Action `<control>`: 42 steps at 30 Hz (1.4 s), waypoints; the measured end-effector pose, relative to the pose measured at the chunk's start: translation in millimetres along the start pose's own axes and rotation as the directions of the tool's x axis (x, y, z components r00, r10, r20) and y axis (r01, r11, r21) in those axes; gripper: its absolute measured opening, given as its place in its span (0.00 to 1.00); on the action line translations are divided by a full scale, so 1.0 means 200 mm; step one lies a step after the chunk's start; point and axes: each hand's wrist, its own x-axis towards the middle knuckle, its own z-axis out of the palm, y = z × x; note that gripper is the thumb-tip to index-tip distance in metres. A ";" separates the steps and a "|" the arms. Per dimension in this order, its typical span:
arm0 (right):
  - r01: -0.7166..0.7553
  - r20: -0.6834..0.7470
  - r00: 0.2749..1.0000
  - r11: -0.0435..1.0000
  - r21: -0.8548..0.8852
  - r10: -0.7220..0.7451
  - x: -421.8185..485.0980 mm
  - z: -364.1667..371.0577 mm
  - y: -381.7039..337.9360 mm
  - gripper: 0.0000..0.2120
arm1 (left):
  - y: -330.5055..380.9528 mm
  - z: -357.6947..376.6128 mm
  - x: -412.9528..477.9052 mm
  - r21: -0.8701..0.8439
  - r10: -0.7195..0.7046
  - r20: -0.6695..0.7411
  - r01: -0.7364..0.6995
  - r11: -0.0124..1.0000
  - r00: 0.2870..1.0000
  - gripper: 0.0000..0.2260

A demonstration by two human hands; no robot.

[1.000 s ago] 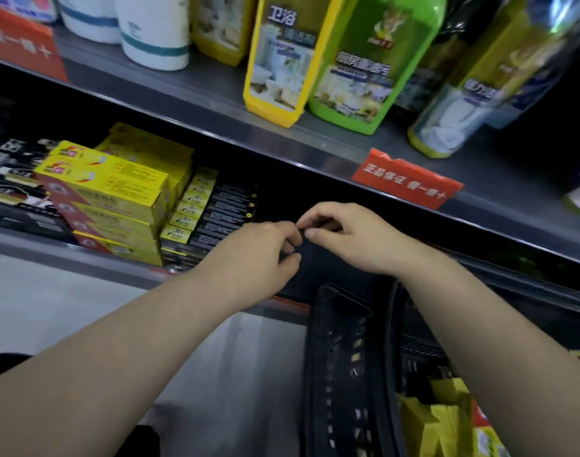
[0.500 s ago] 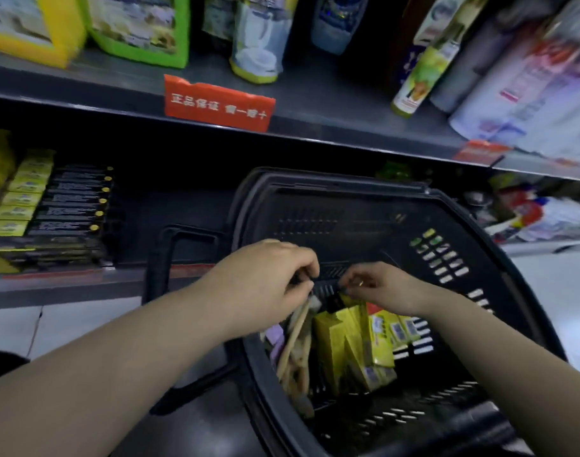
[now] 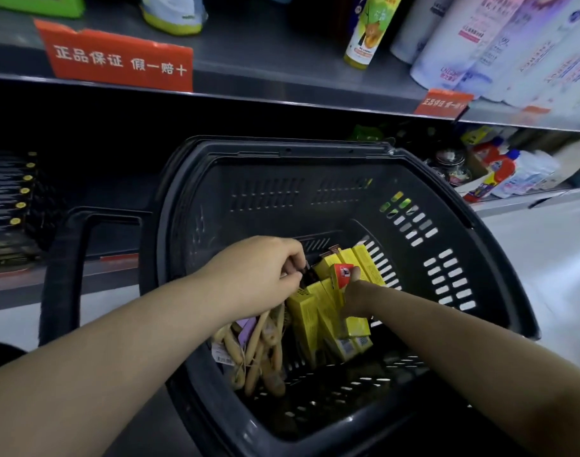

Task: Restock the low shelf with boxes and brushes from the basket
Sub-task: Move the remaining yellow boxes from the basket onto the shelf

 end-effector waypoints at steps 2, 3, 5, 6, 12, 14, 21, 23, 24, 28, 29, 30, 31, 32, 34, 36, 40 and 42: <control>0.003 0.051 0.999 1.000 0.014 -0.003 -0.04 -0.05 0.00 0.24 | -0.01 0.00 0.01 -0.026 -0.038 0.014 0.038 0.999 0.999 0.08; -0.018 0.073 0.997 0.999 0.028 0.016 -0.06 -0.08 -0.01 0.29 | -0.02 0.00 0.02 -0.037 -0.057 0.023 0.058 0.998 0.998 0.08; -0.004 0.075 0.997 0.986 0.169 -0.009 -0.11 -0.16 -0.03 0.30 | -0.03 0.01 0.03 -0.063 -0.096 0.021 0.097 0.993 0.995 0.10; 0.057 0.054 0.996 0.951 0.305 -0.077 -0.14 -0.20 -0.04 0.25 | -0.04 0.01 0.03 -0.089 -0.122 0.012 0.123 0.988 0.992 0.14; 0.518 -0.219 0.790 0.431 0.739 -0.573 -0.50 -0.39 -0.26 0.20 | -0.05 -0.02 0.06 -0.708 -0.385 -0.009 0.266 0.655 0.923 0.23; 0.642 -0.355 0.718 0.374 0.669 -0.599 -0.60 -0.41 -0.36 0.23 | -0.05 -0.07 0.05 -0.847 -0.419 -0.074 0.165 0.505 0.905 0.13; 0.770 -0.433 0.624 0.417 0.482 -0.651 -0.82 -0.39 -0.52 0.31 | -0.09 -0.25 -0.13 -0.989 -0.426 -0.103 -0.047 0.138 0.899 0.11; 0.799 -0.493 0.601 0.455 0.394 -0.629 -0.86 -0.37 -0.57 0.28 | -0.12 -0.29 -0.20 -0.991 -0.434 -0.125 -0.095 0.090 0.892 0.12; 0.824 -0.551 0.565 0.461 0.330 -0.614 -0.89 -0.37 -0.59 0.26 | -0.14 -0.31 -0.24 -0.990 -0.437 -0.142 -0.118 0.082 0.888 0.13; 0.826 -0.755 0.271 0.547 -0.136 -0.597 -0.97 -0.37 -0.71 0.24 | -0.22 -0.39 -0.40 -0.992 -0.412 -0.108 -0.128 -0.021 0.905 0.22; 0.798 -0.761 0.194 0.551 -0.245 -0.619 -0.99 -0.37 -0.75 0.24 | -0.24 -0.41 -0.44 -0.988 -0.394 -0.097 -0.138 -0.076 0.914 0.24; 0.782 -0.754 0.143 0.540 -0.311 -0.642 -1.01 -0.37 -0.79 0.25 | -0.26 -0.42 -0.47 -0.981 -0.379 -0.101 -0.157 -0.118 0.920 0.24; 0.784 -0.738 0.118 0.518 -0.341 -0.664 -1.02 -0.36 -0.83 0.26 | -0.29 -0.44 -0.50 -0.974 -0.374 -0.117 -0.180 -0.139 0.920 0.23; 0.798 -0.716 0.116 0.494 -0.346 -0.688 -1.04 -0.36 -0.87 0.27 | -0.32 -0.46 -0.53 -0.969 -0.378 -0.136 -0.202 -0.141 0.916 0.21; 0.828 -0.657 0.152 0.458 -0.323 -0.739 -1.05 -0.35 -0.96 0.29 | -0.38 -0.50 -0.58 -0.966 -0.413 -0.175 -0.236 -0.102 0.894 0.19; 0.868 -0.584 0.225 0.432 -0.243 -0.780 -1.06 -0.34 -1.05 0.31 | -0.45 -0.55 -0.63 -0.963 -0.460 -0.229 -0.268 -0.019 0.858 0.21; 0.913 -0.473 0.349 0.407 -0.022 -0.809 -1.06 -0.35 -1.25 0.32 | -0.57 -0.63 -0.71 -0.948 -0.552 -0.312 -0.292 0.128 0.773 0.18; 0.908 -0.438 0.363 0.417 -0.031 -0.823 -1.04 -0.35 -1.36 0.34 | -0.62 -0.65 -0.74 -0.946 -0.580 -0.318 -0.294 0.139 0.750 0.16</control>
